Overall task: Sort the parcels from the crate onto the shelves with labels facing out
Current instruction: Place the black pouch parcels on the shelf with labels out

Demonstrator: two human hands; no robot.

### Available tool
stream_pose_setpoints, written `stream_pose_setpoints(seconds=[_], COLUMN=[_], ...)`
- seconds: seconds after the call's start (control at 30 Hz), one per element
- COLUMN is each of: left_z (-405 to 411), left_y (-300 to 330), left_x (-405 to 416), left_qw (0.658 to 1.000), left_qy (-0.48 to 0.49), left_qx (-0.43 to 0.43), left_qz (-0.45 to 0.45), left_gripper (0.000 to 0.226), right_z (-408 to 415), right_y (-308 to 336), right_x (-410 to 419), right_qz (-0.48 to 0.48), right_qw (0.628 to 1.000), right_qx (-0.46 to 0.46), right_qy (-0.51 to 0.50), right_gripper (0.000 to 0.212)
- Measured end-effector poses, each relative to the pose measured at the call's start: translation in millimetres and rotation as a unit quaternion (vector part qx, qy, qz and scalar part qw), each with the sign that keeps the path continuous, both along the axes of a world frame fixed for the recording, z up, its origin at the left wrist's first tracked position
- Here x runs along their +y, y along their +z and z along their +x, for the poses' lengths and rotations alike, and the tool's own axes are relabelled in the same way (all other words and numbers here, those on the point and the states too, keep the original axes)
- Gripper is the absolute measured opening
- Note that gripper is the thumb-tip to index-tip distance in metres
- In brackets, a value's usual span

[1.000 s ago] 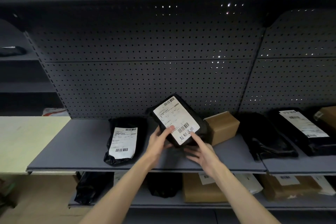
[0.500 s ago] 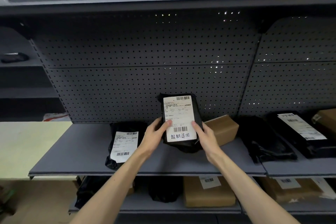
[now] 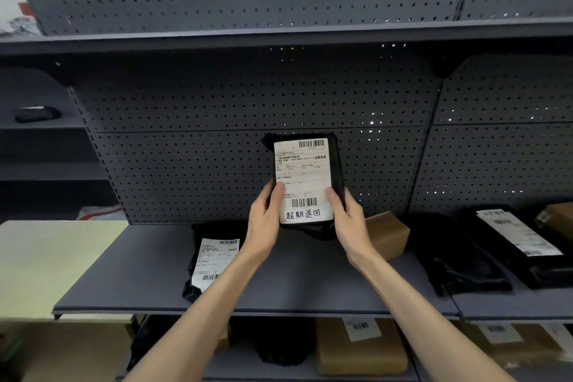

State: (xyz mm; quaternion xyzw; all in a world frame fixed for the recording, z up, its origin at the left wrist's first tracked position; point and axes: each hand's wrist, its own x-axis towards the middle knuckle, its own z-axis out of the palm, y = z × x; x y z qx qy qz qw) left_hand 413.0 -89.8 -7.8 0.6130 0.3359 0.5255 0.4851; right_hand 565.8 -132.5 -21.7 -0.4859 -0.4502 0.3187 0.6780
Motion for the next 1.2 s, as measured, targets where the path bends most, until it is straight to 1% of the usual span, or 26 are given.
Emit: stream_pose_setpoints(seconds=[0.27,0.43,0.57,0.7,0.77,0.83,0.87,0.9,0.93,1.0,1.03,1.13,1.2], left_z=[-6,-10,-2,21,37,54,62,72,82,104,115,150,172], left_y=[7,10,15,20,19,18,19,19,19,23,26,28,28], left_x=[4,11,23,30,31,31,29,26,22,6,-4,-36,-61], left_qw=[1.000,0.999,0.997,0.991,0.986,0.982,0.978,0.974,0.968,0.955,0.947,0.925,0.907], left_qy=[0.000,-0.033,-0.076,-0.132,-0.166,-0.189,-0.205,-0.224,-0.245,-0.293,-0.317,-0.378,-0.420], left_qx=[0.005,0.008,0.003,-0.003,0.003,0.018,0.026,0.029,0.029,0.020,0.014,0.003,-0.001], left_qz=[0.008,0.005,0.001,0.002,-0.012,-0.020,-0.027,-0.032,-0.035,-0.044,-0.043,-0.034,-0.039], left_gripper=[0.031,0.029,0.031,0.030,0.038,0.062,0.071,0.071,0.063,0.034,0.026,0.022,0.025], right_z=[-2,-5,-1,17,28,40,46,51,55,66,70,80,89], right_y=[4,8,13,22,28,33,36,38,41,44,46,53,57], right_x=[8,11,9,-3,-15,-32,-41,-52,-63,-88,-102,-148,-181], right_qz=[0.017,0.019,0.014,0.001,-0.007,-0.014,-0.017,-0.020,-0.027,-0.045,-0.052,-0.068,-0.083], right_qw=[1.000,1.000,0.999,0.995,0.991,0.986,0.982,0.979,0.974,0.964,0.958,0.941,0.923], right_qx=[-0.005,-0.010,-0.013,-0.023,-0.031,-0.038,-0.042,-0.046,-0.053,-0.058,-0.056,-0.044,-0.040], right_qy=[0.011,-0.001,-0.041,-0.102,-0.132,-0.162,-0.182,-0.198,-0.219,-0.256,-0.276,-0.330,-0.374], right_gripper=[0.028,0.027,0.028,0.028,0.026,0.025,0.025,0.025,0.025,0.028,0.029,0.029,0.018])
